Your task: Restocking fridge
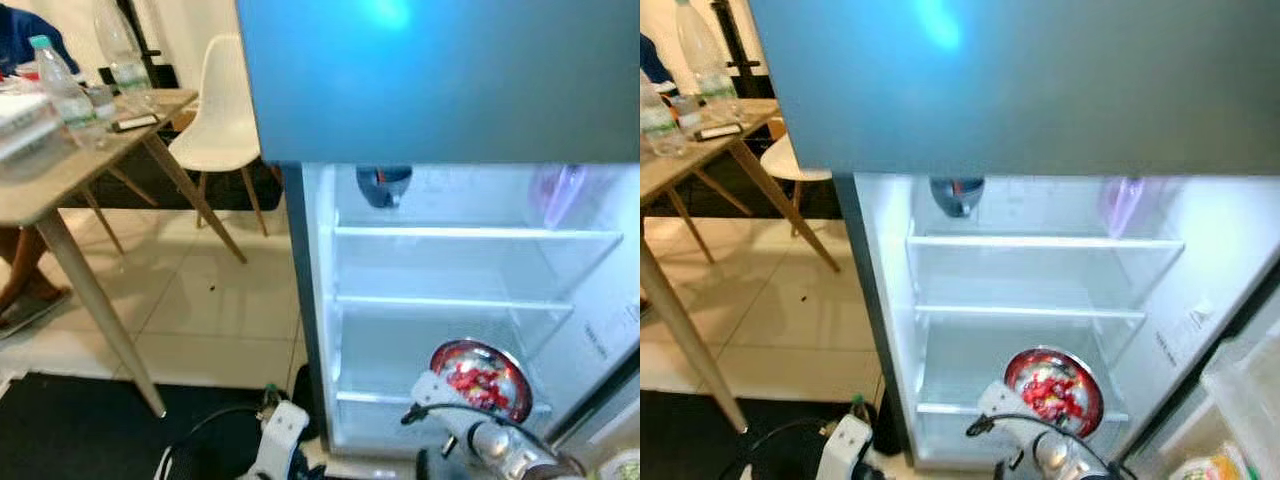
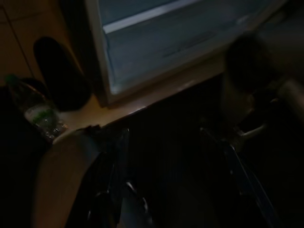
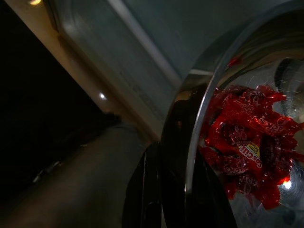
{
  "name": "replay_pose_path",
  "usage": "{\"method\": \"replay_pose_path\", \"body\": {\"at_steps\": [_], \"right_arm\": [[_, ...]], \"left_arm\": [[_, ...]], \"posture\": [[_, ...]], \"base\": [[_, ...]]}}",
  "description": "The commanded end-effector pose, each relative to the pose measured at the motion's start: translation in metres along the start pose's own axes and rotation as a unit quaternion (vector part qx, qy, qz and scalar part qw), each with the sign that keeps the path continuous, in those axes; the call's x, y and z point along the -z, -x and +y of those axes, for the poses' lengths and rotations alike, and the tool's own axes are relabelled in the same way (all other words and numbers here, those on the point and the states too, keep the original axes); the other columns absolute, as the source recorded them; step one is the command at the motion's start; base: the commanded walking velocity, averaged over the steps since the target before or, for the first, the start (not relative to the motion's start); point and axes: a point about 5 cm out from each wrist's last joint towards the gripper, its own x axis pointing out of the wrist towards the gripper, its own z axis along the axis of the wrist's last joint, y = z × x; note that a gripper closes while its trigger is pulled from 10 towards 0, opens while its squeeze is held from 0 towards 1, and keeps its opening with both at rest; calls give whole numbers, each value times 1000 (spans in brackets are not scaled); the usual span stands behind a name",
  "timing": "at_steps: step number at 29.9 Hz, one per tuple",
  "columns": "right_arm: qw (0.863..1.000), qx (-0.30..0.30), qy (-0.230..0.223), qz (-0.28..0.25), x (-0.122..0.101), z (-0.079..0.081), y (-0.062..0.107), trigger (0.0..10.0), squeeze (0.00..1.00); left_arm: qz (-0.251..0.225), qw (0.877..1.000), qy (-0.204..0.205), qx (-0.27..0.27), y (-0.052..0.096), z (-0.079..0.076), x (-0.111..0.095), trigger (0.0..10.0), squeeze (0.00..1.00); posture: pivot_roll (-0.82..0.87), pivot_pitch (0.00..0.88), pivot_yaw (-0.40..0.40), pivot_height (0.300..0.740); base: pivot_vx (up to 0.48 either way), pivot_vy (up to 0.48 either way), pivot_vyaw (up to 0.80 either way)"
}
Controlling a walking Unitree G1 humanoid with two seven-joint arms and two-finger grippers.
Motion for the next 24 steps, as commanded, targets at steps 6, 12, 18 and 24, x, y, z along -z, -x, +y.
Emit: {"method": "replay_pose_path", "body": {"at_steps": [6, 12, 18, 24], "right_arm": [[999, 18, 25, -22, -19, -12, -2, 10000, 0], [998, 24, 35, -54, -40, -20, -4, 10000, 0], [995, 27, 51, -78, -58, -30, -3, 10000, 0], [995, 29, 55, -75, -64, -33, -4, 10000, 0]], "left_arm": [[-57, 996, -63, -32, -4, 12, -32, 10000, 0], [-110, 988, -101, -31, -8, 11, -57, 10000, 0], [-140, 982, -126, -12, -12, 2, -70, 10000, 0], [-143, 981, -131, 3, -13, -5, -66, 10000, 0]], "posture": [[-19, 29, 10, 525], [-14, 42, 8, 500], [-12, 64, 14, 475], [-7, 88, 22, 450]], "base": [[0, 0, 0], [0, 0, 0], [0, 0, 0], [0, 0, 0]]}}
